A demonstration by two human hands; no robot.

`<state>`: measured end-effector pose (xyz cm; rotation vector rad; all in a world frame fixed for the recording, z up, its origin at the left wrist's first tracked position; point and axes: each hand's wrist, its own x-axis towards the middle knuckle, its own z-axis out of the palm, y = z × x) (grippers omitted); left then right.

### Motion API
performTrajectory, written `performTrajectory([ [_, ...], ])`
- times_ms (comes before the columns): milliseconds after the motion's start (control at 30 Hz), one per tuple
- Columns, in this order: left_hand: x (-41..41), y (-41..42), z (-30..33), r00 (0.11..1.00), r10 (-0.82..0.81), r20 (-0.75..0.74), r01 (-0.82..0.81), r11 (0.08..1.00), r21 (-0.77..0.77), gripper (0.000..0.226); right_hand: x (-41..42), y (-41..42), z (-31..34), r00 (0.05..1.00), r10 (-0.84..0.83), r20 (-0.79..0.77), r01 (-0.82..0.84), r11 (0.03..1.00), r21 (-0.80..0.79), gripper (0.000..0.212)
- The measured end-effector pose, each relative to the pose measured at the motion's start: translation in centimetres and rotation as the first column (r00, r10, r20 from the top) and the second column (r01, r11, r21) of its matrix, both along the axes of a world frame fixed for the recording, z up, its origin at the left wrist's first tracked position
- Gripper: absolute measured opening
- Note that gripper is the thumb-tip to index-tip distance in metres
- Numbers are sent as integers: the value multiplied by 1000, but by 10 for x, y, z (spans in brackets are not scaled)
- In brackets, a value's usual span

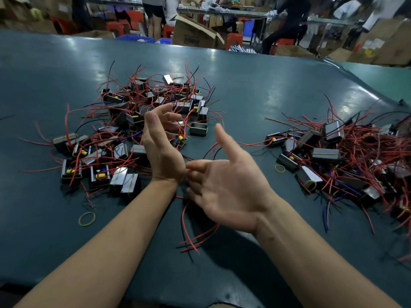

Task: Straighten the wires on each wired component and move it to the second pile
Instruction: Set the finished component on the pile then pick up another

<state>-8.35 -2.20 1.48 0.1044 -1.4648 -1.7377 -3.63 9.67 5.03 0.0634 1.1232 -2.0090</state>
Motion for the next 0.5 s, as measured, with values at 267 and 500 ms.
performTrajectory([
  [267, 1, 7, -1, 999, -39, 21, 40, 996, -78, 59, -22, 9, 1, 874, -445, -197, 473, 871, 130, 23],
  [500, -2, 5, -7, 999, -26, 38, 31, 992, -125, 55, -42, 22, -14, 801, -257, -541, 525, 737, 427, 40],
])
